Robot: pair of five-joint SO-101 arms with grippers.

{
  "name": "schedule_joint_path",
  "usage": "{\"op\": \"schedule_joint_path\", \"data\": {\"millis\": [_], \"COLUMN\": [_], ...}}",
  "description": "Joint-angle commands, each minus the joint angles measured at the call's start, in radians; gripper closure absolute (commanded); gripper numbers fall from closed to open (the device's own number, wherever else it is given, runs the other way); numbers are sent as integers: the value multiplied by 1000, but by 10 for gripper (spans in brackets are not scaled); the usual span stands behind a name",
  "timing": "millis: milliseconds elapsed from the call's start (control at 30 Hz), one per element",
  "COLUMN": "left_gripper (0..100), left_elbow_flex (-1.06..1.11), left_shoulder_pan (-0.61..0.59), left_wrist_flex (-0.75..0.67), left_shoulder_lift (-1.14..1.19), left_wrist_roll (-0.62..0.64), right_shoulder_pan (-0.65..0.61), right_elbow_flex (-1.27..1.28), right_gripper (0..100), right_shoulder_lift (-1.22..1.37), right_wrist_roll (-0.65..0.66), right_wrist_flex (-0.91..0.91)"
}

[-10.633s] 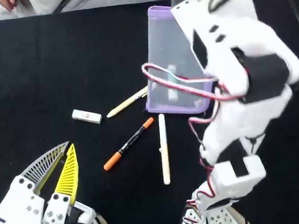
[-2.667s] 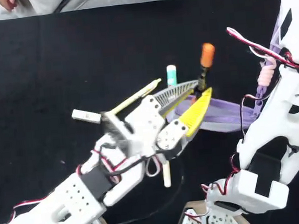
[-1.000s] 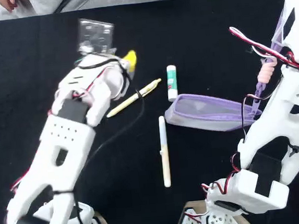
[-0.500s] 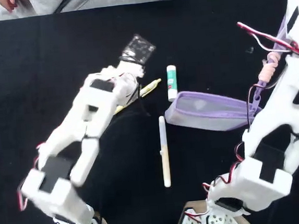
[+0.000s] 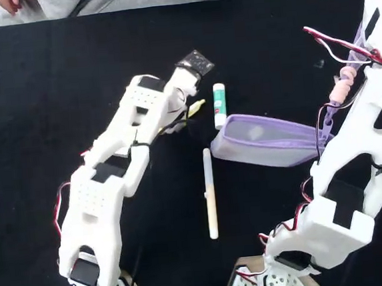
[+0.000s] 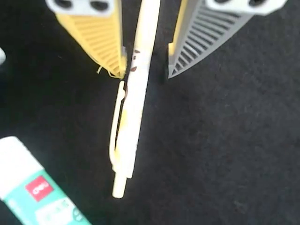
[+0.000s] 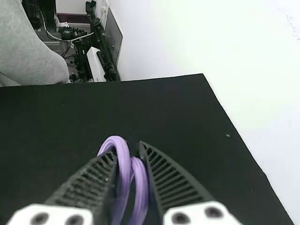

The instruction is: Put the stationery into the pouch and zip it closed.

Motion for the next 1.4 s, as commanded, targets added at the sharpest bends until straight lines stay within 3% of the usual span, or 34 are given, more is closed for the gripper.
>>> {"op": "schedule_joint_path", "data": {"millis": [0,200,433,567,767,867,1000,1367], "left_gripper": [856,968,971,971,971,971,971,972], "left_elbow_flex": [-177,-320,-401,-512,-880,-1059,-1247,-1233], "left_shoulder_pan": [-21,-21,-21,-21,-50,-67,-61,85], "left_wrist_flex": [77,198,264,261,322,379,388,416], "left_shoulder_lift": [83,138,130,130,138,143,170,-71], "left_wrist_roll": [-3,-3,8,158,491,588,649,681], "right_shoulder_pan": [12,12,14,14,14,11,3,-12], "right_elbow_flex": [-7,-5,-13,-12,-12,-10,-5,-5], "right_gripper": [987,987,987,987,987,987,987,987], "right_shoulder_lift": [-5,-12,-13,-13,-15,-12,-7,-5], "right_wrist_roll": [9,9,9,9,9,9,34,48], "right_wrist_flex": [0,3,35,37,38,38,38,51]}}
